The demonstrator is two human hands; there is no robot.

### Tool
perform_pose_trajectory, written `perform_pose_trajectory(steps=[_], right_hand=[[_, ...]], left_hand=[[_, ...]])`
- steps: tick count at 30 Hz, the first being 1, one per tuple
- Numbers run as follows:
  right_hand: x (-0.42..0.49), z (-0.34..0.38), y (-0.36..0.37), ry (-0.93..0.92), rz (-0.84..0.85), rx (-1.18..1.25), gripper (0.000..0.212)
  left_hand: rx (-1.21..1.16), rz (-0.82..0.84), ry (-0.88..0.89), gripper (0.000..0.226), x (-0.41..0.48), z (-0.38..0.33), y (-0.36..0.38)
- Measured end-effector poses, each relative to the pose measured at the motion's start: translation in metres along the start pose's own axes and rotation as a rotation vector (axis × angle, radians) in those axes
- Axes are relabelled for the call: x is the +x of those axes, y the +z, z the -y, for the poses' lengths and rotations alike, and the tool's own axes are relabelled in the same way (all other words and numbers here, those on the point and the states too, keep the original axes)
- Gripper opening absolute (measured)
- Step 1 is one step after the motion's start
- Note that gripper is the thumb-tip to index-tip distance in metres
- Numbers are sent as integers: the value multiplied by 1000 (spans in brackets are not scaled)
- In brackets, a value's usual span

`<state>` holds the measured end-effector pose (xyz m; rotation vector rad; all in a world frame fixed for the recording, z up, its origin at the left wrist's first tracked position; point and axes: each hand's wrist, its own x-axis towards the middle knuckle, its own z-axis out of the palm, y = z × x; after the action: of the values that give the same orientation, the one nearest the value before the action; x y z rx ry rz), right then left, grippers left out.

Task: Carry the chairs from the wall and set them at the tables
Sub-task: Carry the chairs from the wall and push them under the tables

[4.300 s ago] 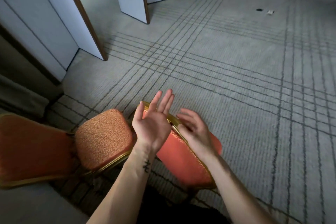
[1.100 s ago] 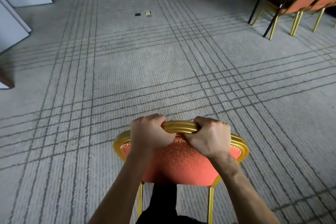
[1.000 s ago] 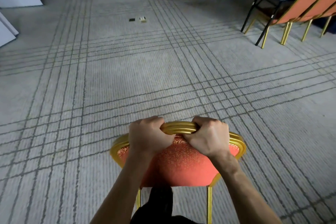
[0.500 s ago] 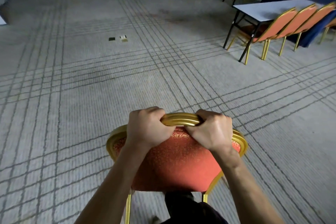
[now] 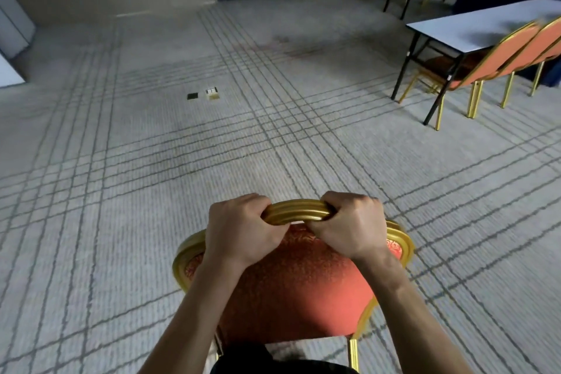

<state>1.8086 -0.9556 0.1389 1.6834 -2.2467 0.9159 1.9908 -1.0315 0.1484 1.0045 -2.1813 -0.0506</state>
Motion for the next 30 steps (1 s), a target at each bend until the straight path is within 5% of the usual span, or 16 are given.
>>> perform_pose_trajectory(steps=[30], right_hand=[[583, -203, 289, 109, -48, 6, 29]], left_hand=[[-120, 67, 166, 39, 564, 233, 377]])
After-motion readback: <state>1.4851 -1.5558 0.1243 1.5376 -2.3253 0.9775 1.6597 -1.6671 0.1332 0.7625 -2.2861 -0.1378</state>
